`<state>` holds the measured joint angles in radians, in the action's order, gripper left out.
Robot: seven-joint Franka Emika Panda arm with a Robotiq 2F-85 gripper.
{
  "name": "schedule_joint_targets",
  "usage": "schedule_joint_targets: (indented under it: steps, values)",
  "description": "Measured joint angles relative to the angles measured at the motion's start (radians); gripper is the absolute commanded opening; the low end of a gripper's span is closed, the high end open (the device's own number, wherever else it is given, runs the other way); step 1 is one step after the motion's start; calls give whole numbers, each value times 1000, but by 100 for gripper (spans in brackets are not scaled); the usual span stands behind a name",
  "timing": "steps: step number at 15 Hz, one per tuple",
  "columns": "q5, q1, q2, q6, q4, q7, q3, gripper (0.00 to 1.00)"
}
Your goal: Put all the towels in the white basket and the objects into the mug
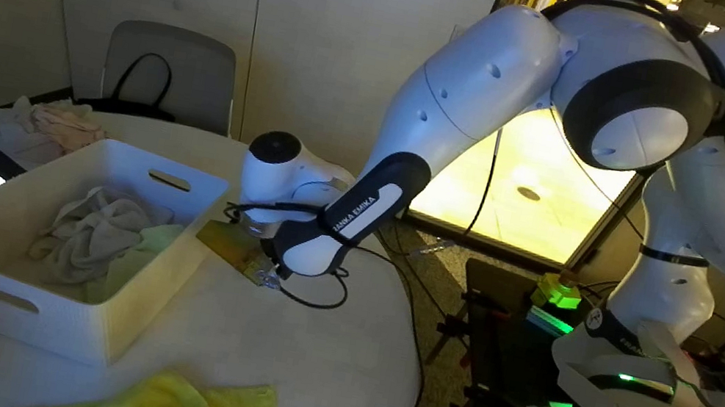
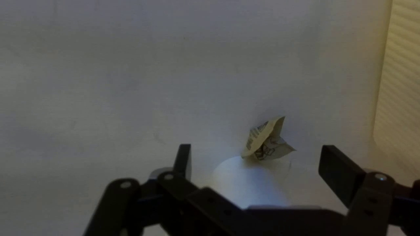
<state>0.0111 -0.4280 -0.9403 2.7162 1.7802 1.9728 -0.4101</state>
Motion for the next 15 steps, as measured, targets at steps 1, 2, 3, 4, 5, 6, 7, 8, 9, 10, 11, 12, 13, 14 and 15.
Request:
schedule_joint_targets:
  steps: [1,2,3,4,5,6,7,8,9,10,11,12,13,14,15]
  values:
    - [-3,14,-3,-7,-8,0,11,100]
    - [-4,28,-6,-14,-15,-1,22,100]
    - [-4,42,-10,-21,-23,-2,33,100]
    - [-5,57,-15,-26,-32,-3,43,100]
    - [-5,69,-21,-29,-41,-4,52,100]
    - [-5,80,-28,-33,-51,-6,59,100]
    - [-5,91,-34,-38,-60,-7,66,100]
    - [-5,100,-40,-41,-68,-9,71,100]
    - [-5,107,-47,-44,-76,-10,76,100]
    - [-5,114,-54,-48,-85,-11,79,100]
    - [-5,119,-60,-54,-92,-11,81,100]
    - [-5,123,-65,-61,-99,-12,84,100]
    - [-5,127,-70,-68,-105,-12,86,100]
    - [-5,130,-75,-75,-112,-13,88,100]
    - [-5,133,-79,-82,-117,-13,89,100]
